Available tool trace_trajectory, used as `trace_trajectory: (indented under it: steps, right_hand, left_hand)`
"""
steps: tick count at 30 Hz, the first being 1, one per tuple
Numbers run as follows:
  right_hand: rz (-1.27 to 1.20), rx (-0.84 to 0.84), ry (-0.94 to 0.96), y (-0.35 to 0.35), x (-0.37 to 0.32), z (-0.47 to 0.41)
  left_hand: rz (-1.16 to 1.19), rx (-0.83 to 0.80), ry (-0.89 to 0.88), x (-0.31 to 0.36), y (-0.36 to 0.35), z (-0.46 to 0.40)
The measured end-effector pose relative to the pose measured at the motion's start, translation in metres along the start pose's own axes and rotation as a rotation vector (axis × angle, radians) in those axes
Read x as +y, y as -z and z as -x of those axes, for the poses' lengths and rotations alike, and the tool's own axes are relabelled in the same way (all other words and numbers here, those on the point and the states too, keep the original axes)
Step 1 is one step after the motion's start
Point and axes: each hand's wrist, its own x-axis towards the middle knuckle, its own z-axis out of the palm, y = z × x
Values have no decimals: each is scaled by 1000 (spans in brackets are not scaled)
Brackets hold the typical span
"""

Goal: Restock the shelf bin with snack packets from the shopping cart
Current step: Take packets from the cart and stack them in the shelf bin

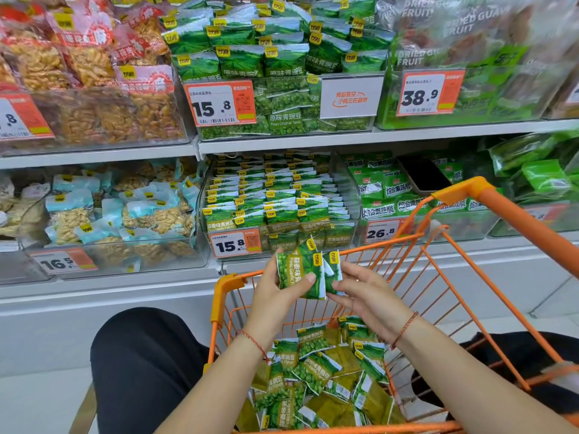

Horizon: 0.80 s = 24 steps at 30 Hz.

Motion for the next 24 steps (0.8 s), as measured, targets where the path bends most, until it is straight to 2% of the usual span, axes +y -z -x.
trace_trajectory:
  steps: [4, 8, 13, 19, 22, 24]
  right_hand:
    - [1, 21, 20, 0, -1, -1]
    - [-17, 45, 21, 1, -4, 1]
    - [-48, -21, 49, 1, -7, 3]
    - [157, 14, 121, -2, 0, 4]
    - [207, 8, 132, -3, 1, 4]
    - [265, 5, 139, -4, 3, 4]
  left_hand:
    - [76, 78, -22, 1, 1, -1]
    - [65, 40, 29, -1, 4, -3]
    - [-42, 27, 35, -6, 2, -3]
    - [-75, 1, 26, 1, 0, 4]
    - [22, -71, 35, 4, 0, 6]
    - [7, -126, 43, 2, -1, 5]
